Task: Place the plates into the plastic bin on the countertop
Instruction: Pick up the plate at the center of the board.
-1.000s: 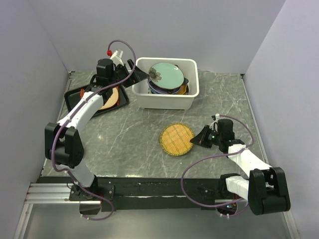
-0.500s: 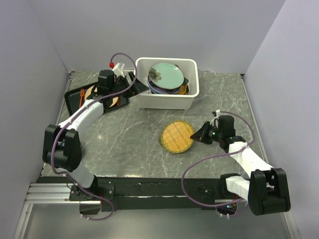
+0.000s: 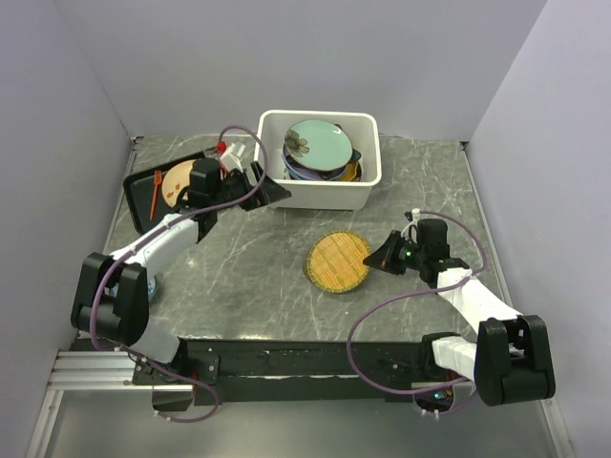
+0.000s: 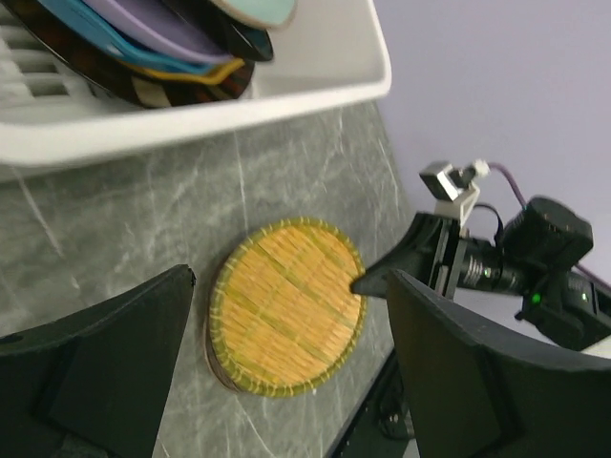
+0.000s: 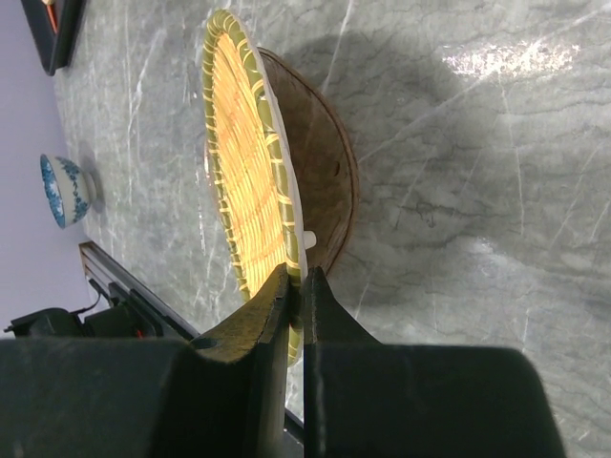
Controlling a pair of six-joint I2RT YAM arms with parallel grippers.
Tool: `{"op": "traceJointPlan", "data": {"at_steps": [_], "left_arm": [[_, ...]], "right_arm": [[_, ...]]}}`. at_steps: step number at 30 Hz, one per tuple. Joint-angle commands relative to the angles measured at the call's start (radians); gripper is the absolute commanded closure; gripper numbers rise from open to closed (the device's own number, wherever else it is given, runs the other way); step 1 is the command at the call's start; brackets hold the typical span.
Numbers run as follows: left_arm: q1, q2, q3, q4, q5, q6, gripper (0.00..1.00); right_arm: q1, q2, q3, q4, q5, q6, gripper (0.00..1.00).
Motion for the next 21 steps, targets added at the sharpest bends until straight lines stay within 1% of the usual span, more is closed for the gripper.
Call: {"op": "traceJointPlan", "data": {"at_steps": [1, 5, 10, 15, 21], "left_arm": [[-0.035, 0.016, -0.024, 0.127, 0.081, -0.010, 0.13], [-0.052, 0.037, -0.029, 0.143, 0.089, 0.002, 0.14], [-0.058, 0.033, -0.044, 0.105, 0.082, 0.040, 0.14], [-0.058, 0.005, -0.078, 0.088, 0.017, 0.074, 0.14], [-0.058, -0.039, -0.115, 0.089, -0.039, 0.070, 0.13]], "right_arm": [[-0.003, -0.039, 0.043, 0.065, -0.041, 0.014, 1.00], [-0.003, -0.057, 0.046, 0.059, -0.034, 0.019, 1.00], [-0.004, -0.082, 0.047, 0.064, -0.030, 0.040, 1.00], [-0.003, -0.118, 0.052, 0.058, -0.025, 0.051, 1.00], [-0.004, -0.141, 0.090, 0.019, -0.034, 0.035, 1.00]]}}
